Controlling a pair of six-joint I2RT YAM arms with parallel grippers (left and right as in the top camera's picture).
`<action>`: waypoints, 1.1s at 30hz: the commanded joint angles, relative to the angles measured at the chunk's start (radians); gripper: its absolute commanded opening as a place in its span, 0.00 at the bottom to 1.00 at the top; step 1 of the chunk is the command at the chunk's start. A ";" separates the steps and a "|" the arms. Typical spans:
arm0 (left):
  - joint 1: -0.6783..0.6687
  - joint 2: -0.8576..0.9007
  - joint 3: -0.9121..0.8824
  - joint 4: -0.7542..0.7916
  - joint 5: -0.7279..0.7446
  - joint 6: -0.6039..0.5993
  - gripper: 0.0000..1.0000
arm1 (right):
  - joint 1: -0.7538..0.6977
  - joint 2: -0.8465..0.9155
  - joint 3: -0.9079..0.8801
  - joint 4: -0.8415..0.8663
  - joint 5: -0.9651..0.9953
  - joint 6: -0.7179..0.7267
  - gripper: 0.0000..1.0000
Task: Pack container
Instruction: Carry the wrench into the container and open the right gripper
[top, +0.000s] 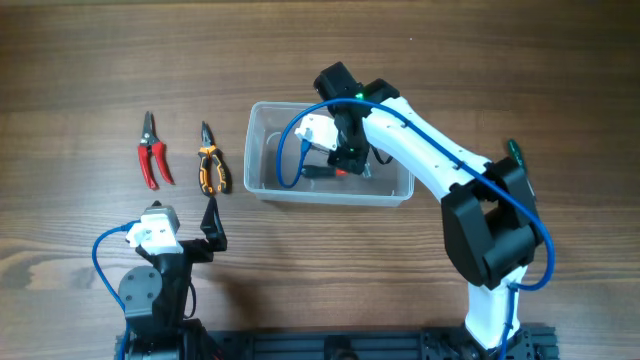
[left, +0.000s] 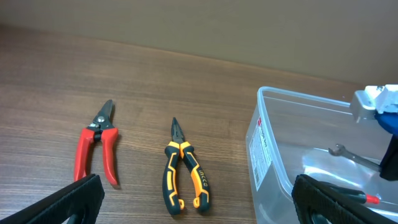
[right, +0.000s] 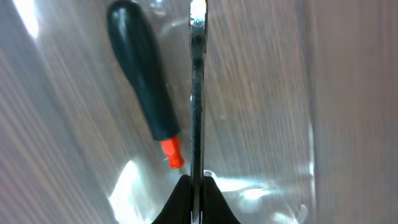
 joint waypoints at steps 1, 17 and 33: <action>-0.004 -0.006 -0.006 0.006 0.012 -0.010 1.00 | -0.015 0.010 0.017 0.040 0.034 0.077 0.04; -0.004 -0.006 -0.006 0.006 0.012 -0.010 1.00 | -0.032 0.011 0.016 0.015 -0.024 0.080 0.12; -0.004 -0.006 -0.007 0.006 0.012 -0.010 1.00 | -0.230 -0.399 0.071 -0.216 0.169 0.640 0.37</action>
